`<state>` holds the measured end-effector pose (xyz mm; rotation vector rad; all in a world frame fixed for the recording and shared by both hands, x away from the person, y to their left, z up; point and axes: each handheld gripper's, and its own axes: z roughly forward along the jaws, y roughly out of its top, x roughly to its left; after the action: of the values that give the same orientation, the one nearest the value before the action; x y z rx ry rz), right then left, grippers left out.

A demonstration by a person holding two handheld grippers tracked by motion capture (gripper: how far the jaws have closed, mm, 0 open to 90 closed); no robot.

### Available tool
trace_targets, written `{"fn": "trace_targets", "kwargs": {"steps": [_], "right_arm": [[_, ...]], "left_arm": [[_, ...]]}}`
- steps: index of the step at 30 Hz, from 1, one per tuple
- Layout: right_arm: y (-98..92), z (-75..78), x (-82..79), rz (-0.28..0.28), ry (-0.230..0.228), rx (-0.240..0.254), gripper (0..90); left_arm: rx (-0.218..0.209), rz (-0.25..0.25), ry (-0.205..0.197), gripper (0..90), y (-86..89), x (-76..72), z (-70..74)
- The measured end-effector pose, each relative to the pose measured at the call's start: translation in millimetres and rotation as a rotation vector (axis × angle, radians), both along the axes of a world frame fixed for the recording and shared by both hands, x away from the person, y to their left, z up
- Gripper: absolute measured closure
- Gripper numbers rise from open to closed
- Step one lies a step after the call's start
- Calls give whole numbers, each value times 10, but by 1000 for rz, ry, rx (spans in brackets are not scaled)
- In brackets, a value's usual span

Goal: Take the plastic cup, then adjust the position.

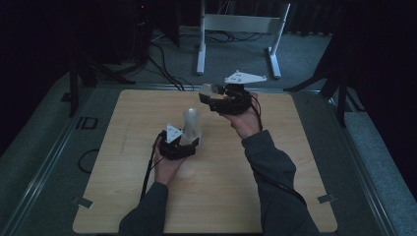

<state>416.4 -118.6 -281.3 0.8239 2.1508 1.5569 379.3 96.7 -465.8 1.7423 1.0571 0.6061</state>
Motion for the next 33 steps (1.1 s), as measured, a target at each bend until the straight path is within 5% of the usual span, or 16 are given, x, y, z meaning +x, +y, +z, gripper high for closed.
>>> {"fn": "trace_targets", "kwargs": {"steps": [33], "right_arm": [[-470,-501,-80,-115,97,4,412]], "left_arm": [[-33,-46,-70,224,111,-359,195]]}}
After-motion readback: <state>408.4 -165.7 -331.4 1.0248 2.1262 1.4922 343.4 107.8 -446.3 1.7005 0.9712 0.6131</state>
